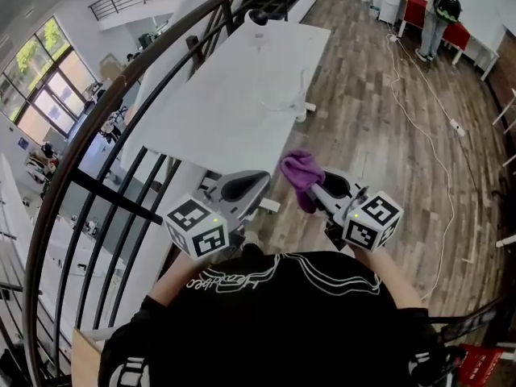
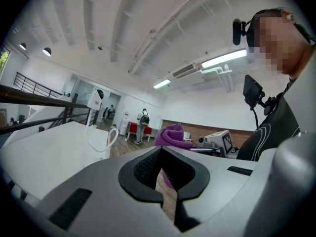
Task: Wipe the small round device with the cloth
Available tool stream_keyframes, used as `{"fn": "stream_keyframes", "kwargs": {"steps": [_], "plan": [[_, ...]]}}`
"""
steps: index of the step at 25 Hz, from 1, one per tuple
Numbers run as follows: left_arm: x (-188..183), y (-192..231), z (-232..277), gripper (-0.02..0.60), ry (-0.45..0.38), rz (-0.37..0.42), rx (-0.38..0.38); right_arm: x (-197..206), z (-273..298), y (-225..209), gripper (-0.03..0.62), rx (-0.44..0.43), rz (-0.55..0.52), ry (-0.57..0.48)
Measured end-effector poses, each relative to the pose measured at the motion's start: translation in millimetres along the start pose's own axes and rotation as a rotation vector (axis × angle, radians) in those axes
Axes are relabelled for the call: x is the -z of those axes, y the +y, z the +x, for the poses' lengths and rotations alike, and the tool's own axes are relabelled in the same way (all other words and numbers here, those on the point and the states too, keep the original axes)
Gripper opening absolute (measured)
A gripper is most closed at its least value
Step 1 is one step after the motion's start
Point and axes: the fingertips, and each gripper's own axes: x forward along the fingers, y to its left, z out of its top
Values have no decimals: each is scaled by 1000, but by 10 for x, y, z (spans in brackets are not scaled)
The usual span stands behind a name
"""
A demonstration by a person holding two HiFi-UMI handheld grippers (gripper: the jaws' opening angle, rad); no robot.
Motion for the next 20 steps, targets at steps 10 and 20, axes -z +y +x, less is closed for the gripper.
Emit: {"fn": "stream_keyframes", "kwargs": {"steps": [10,20], "plan": [[88,6,60,9,19,-43,-16,27,16,44,66,-26,-4,27],[205,-8,49,9,29,-72,-14,93,-6,102,66,-23,2,45]]}}
